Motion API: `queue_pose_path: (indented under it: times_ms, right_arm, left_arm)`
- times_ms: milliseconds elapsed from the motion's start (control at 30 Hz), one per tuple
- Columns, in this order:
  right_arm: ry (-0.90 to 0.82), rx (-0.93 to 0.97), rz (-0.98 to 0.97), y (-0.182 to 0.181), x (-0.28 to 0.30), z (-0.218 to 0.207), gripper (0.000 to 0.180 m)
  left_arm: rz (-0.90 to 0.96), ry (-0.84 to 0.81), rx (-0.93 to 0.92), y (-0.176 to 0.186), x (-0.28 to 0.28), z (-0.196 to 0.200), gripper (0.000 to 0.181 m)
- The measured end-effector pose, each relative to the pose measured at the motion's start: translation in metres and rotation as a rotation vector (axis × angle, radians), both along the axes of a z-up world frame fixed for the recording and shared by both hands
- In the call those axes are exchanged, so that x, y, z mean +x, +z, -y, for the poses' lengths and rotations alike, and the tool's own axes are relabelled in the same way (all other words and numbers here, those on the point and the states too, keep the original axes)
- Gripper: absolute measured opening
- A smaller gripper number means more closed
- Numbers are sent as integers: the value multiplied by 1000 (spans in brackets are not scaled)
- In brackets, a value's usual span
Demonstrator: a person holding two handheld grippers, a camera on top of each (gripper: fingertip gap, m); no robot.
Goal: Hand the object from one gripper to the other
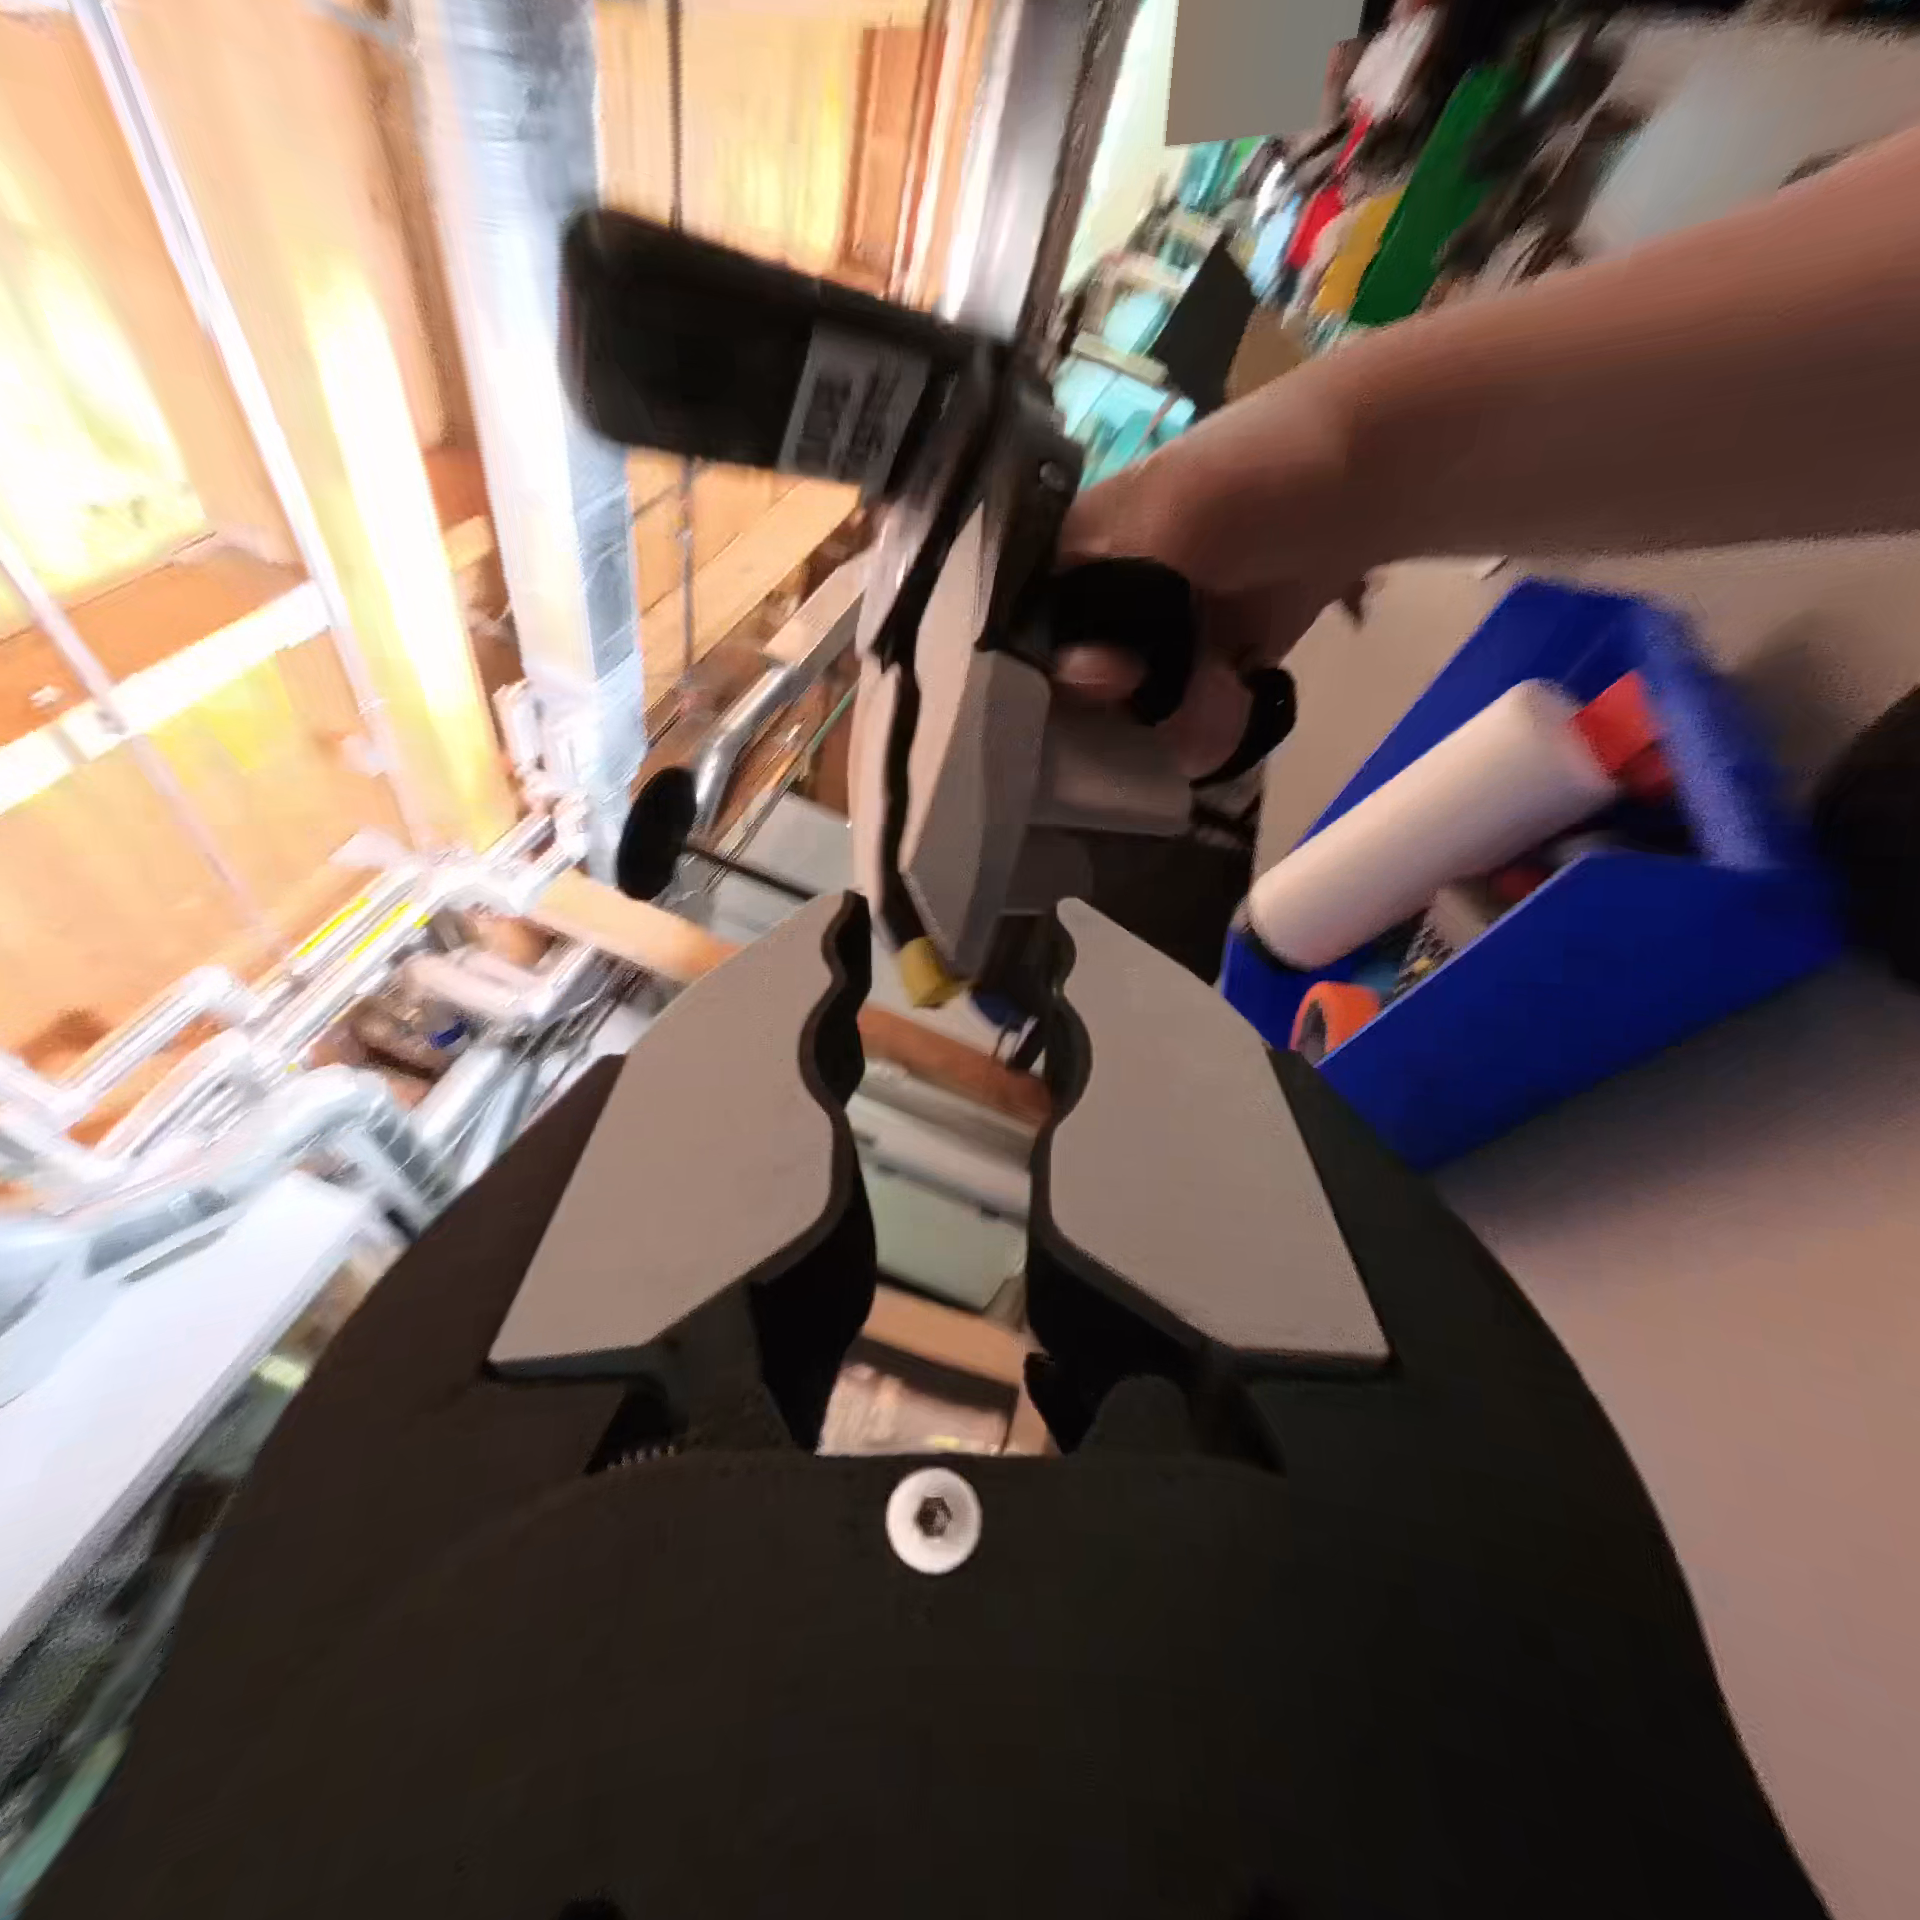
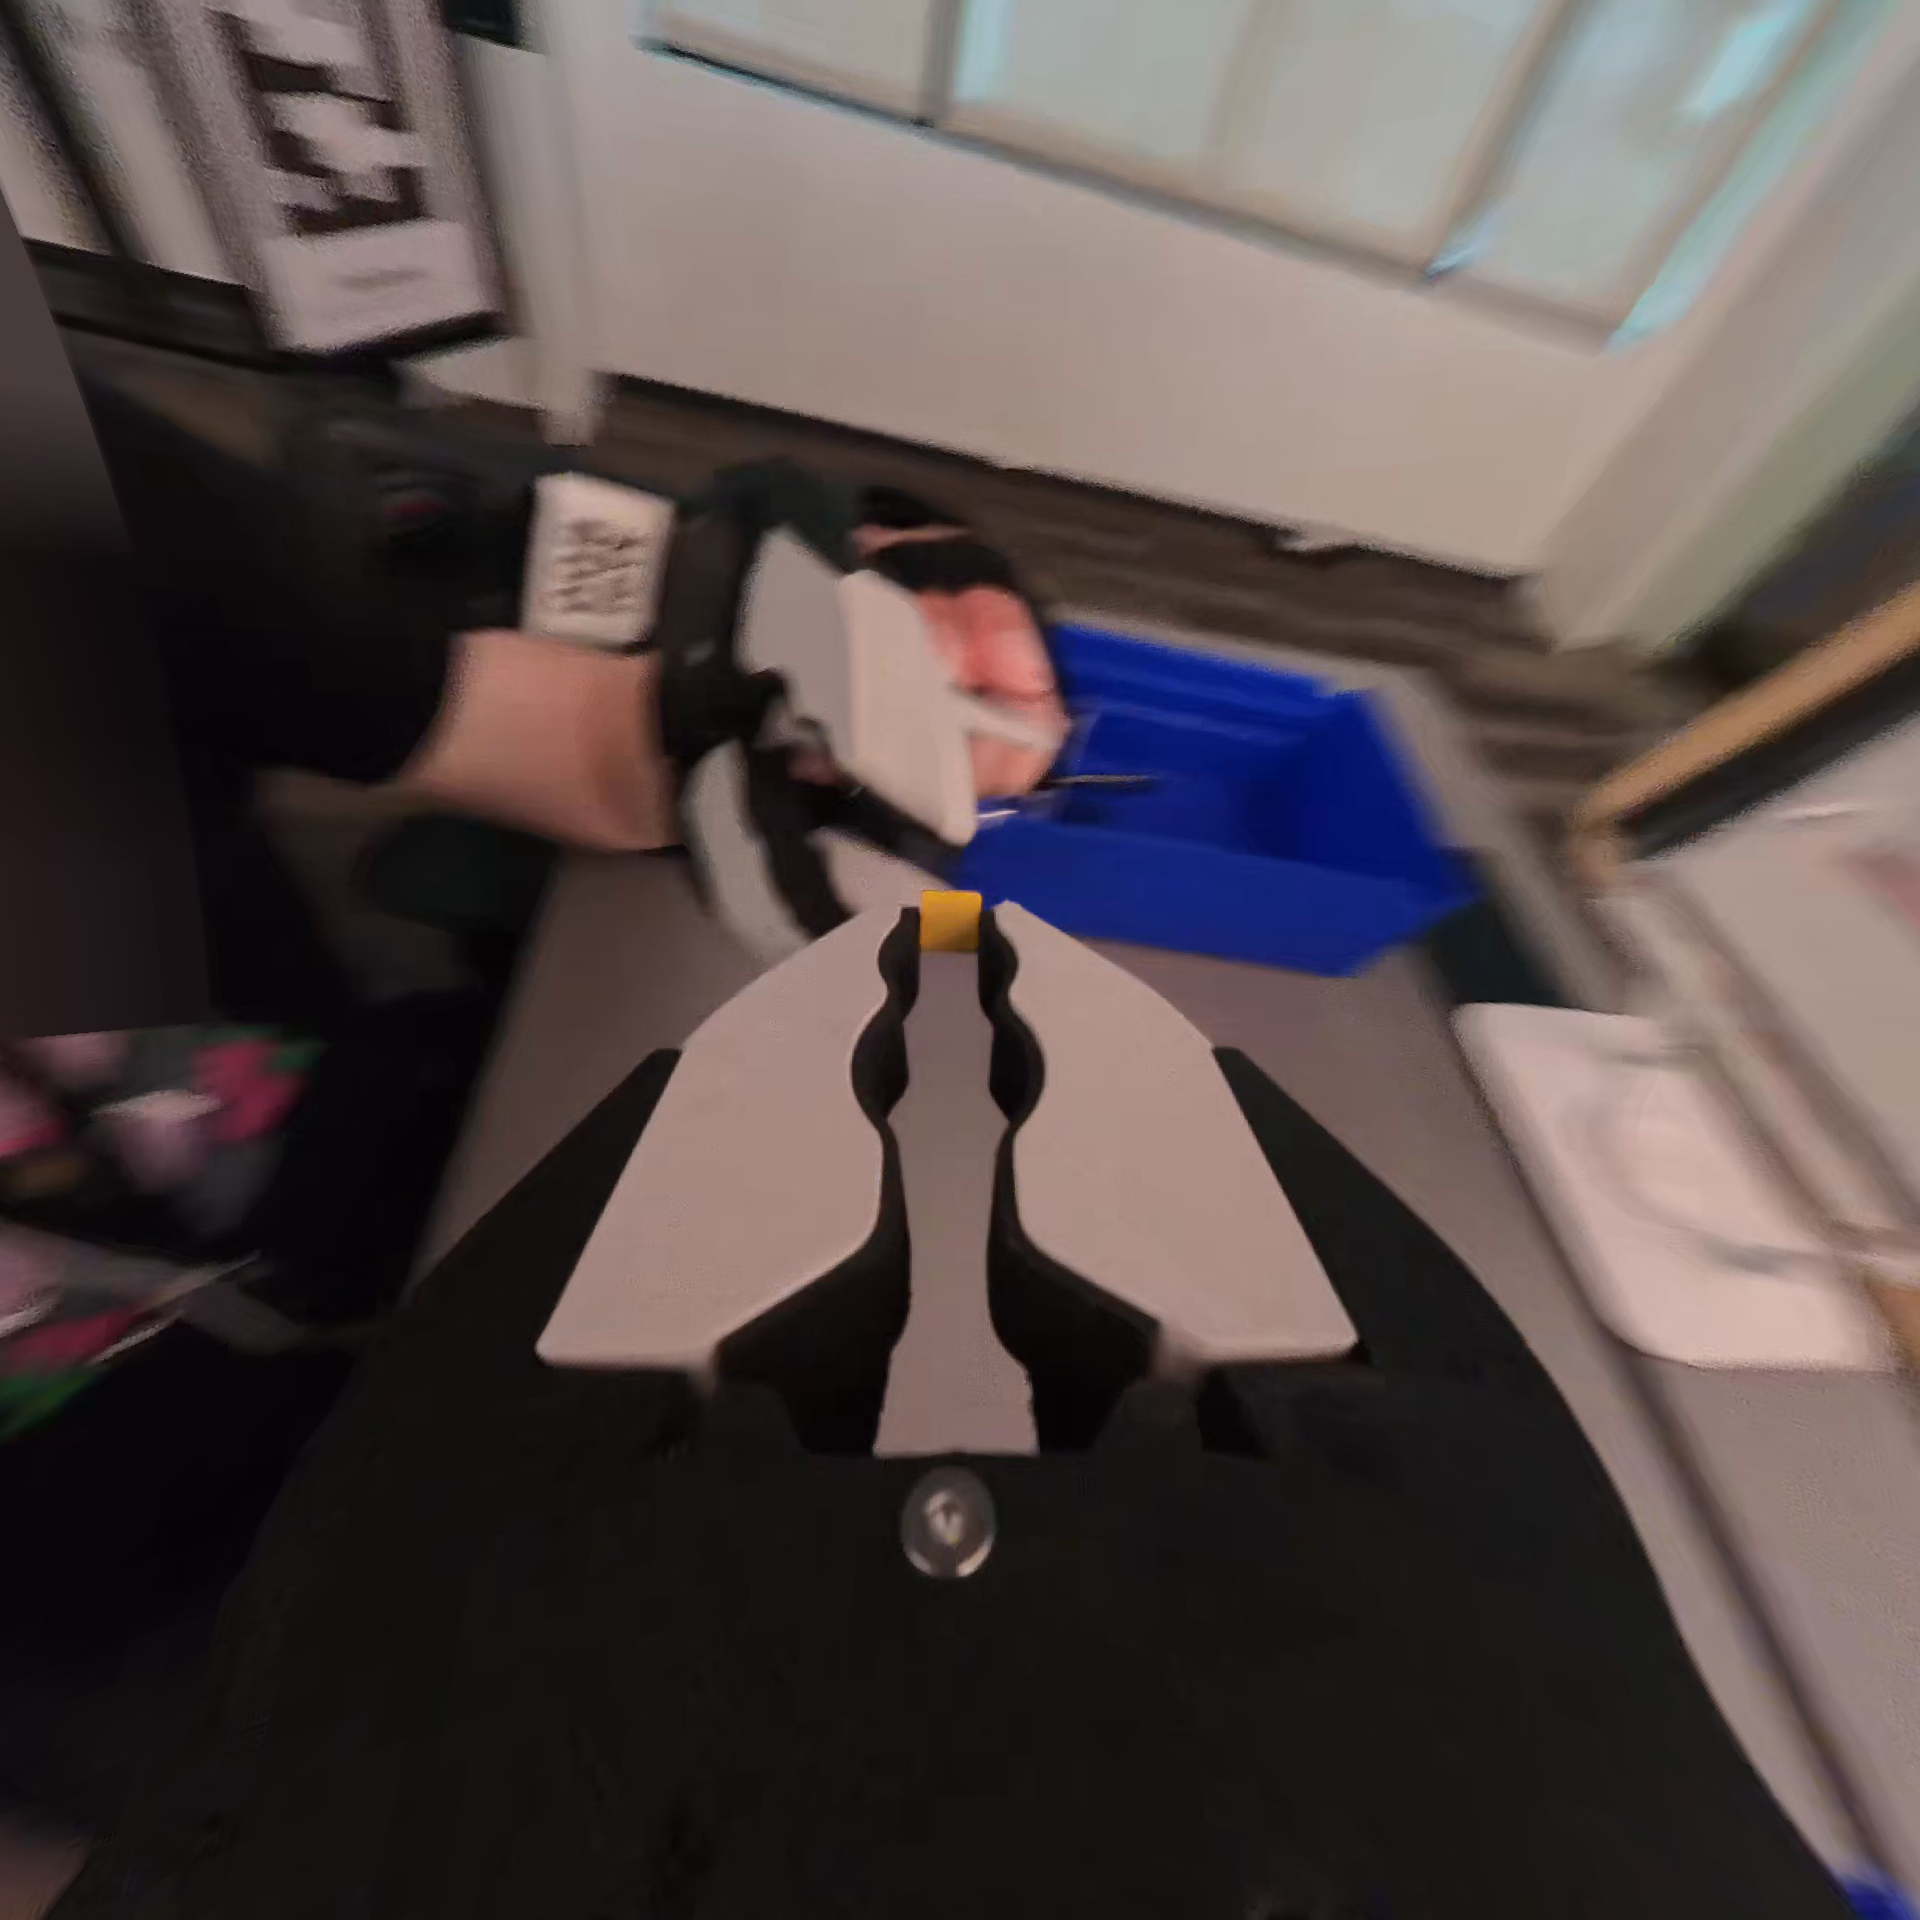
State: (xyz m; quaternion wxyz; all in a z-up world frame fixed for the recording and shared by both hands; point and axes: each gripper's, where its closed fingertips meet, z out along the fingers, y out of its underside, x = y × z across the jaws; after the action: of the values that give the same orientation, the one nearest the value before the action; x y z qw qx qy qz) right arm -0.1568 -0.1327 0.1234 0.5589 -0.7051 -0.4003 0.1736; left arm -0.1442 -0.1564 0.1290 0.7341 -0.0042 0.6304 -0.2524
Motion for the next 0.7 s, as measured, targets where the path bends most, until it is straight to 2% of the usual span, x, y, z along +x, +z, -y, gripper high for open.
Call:
queue_pose_path:
  times_ms: [33,133,267,433,533,633,700]
  right_arm:
    - [101,-102,-35,-7,-5,15,12]
    - [296,-327,-77,-28,-11,42,12]
    - [400,-438,-85,-38,-16,52,11]
    - [385,-462,-64,-46,-14,50,12]
    - [319,-372,-91,-37,-7,39,16]
    - [248,-95,-147,-7,2,23,36]
    - [229,96,-185,15,6,20,43]
  left_arm:
    - [-33,-53,-4,-3,-4,9,27]
    - [-187,-155,-20,-21,-8,31,33]
    - [-249,-140,56,-40,-4,40,21]
    - [-267,-100,112,-50,1,39,12]
    - [-199,-32,115,-40,7,29,11]
    - [-64,41,1,-11,11,12,11]
    - [-11,31,-134,8,8,4,11]
